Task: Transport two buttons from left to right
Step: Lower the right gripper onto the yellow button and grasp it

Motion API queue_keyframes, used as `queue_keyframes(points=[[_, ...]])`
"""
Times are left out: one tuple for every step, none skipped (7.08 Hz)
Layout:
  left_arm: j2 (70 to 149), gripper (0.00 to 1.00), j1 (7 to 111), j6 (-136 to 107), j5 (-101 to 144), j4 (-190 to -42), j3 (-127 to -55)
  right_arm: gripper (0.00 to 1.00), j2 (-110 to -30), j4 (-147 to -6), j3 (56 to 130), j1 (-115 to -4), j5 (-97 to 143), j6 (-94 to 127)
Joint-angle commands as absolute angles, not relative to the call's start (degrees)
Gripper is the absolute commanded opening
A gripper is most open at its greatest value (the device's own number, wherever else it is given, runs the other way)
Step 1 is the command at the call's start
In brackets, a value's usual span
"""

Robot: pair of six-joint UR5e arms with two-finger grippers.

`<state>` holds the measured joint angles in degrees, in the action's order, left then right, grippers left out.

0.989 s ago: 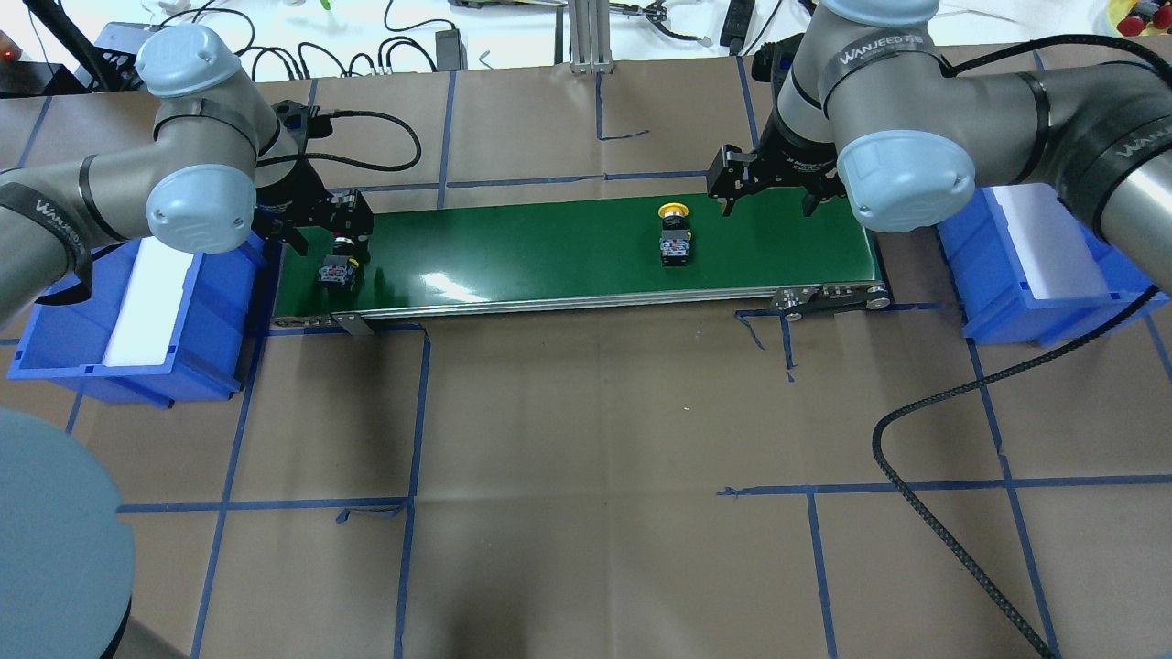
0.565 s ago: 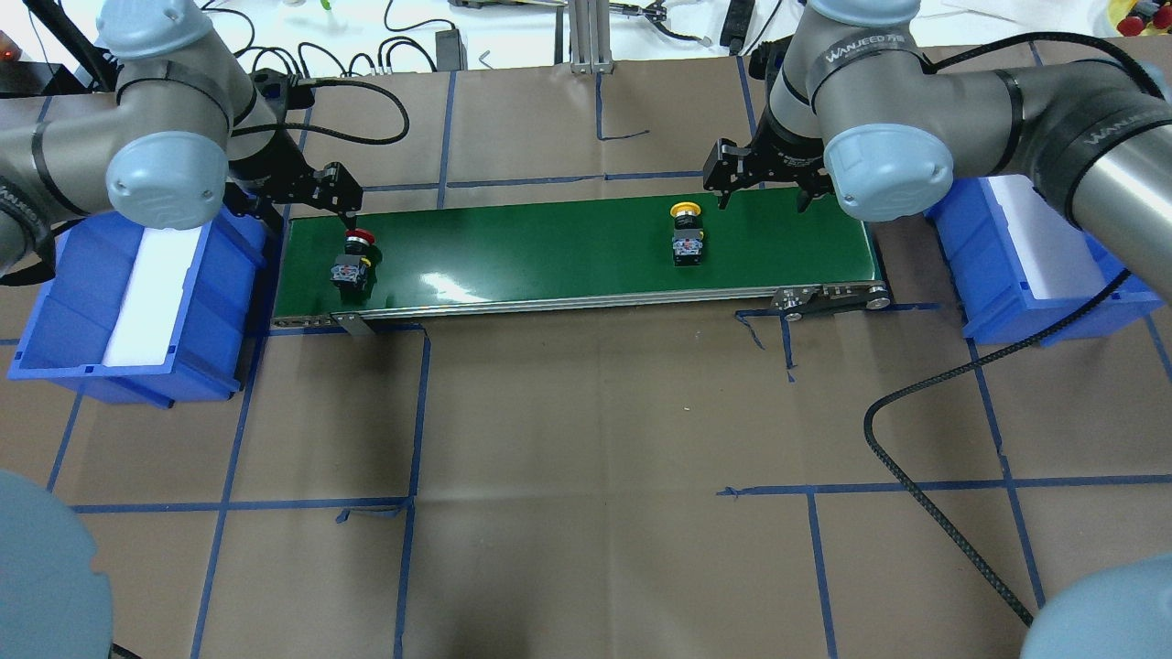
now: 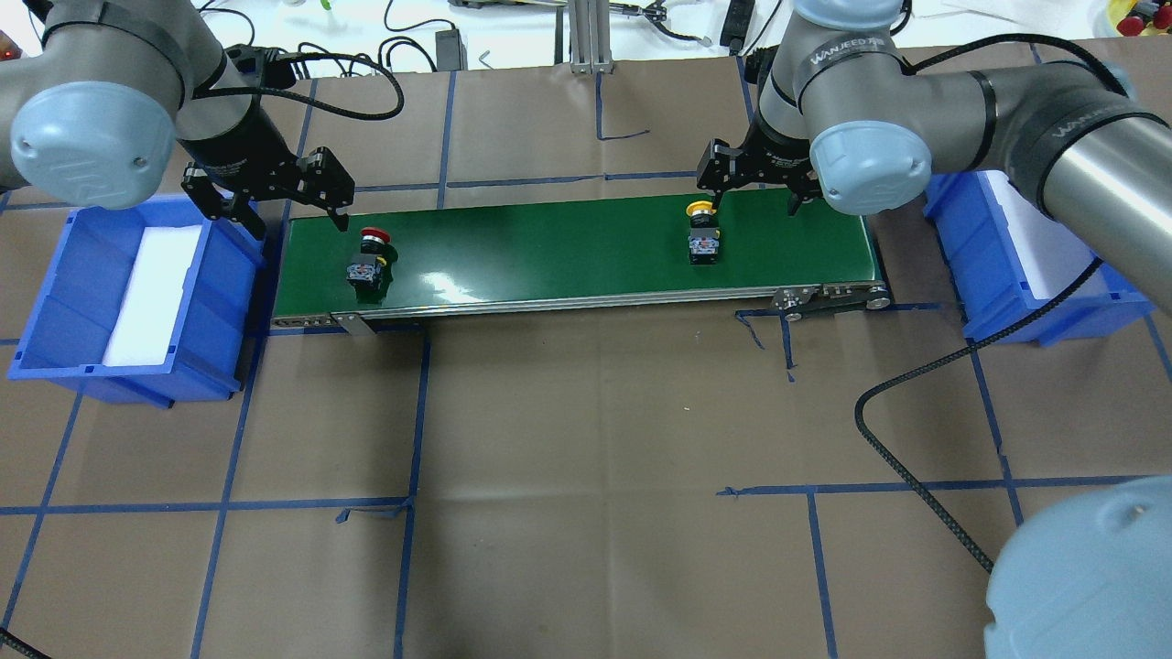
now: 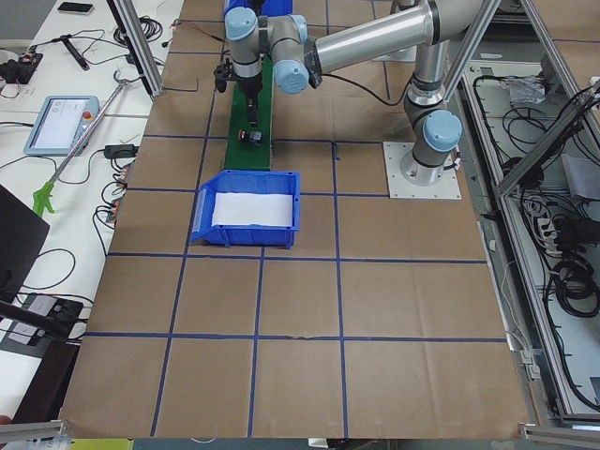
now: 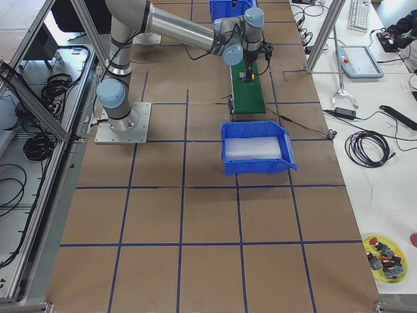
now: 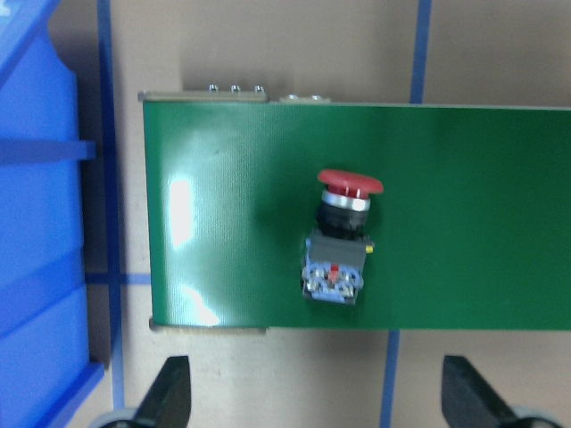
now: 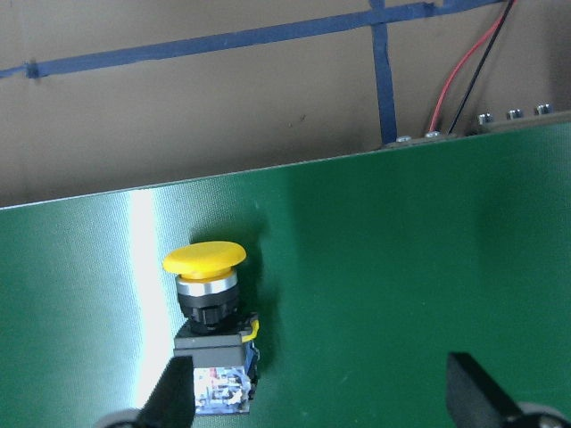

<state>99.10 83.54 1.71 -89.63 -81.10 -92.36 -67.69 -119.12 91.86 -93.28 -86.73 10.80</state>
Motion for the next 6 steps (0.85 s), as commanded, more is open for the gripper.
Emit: queue_keyframes(points=[[92.2, 1.00, 88.5, -3.9, -90.0, -88.1, -93.2, 1.00, -65.4, -120.4, 90.8, -93.5, -87.0, 11.5], [91.1, 1.00, 88.8, -3.6, -89.8, -88.2, -94.0, 1.00, -65.1, -120.4, 90.8, -93.6, -87.0, 11.5], [90.6, 1.00, 88.8, -3.1, -89.8, -88.2, -94.2, 1.00, -65.0, -120.4, 90.9, -94.0, -87.1, 11.6], [90.5, 1.00, 88.8, -3.1, -89.8, -88.1, -94.2, 1.00, -64.2, -120.5, 90.9, -94.0, -87.3, 11.5], [90.5, 1.00, 88.8, -3.1, -89.8, -88.0, -94.0, 1.00, -63.5, -120.7, 90.9, -94.0, -87.4, 11.4], [90.5, 1.00, 88.7, -3.0, -89.8, -87.9, -94.1, 0.94, -62.8, -122.5, 91.6, -94.0, -87.8, 11.2]])
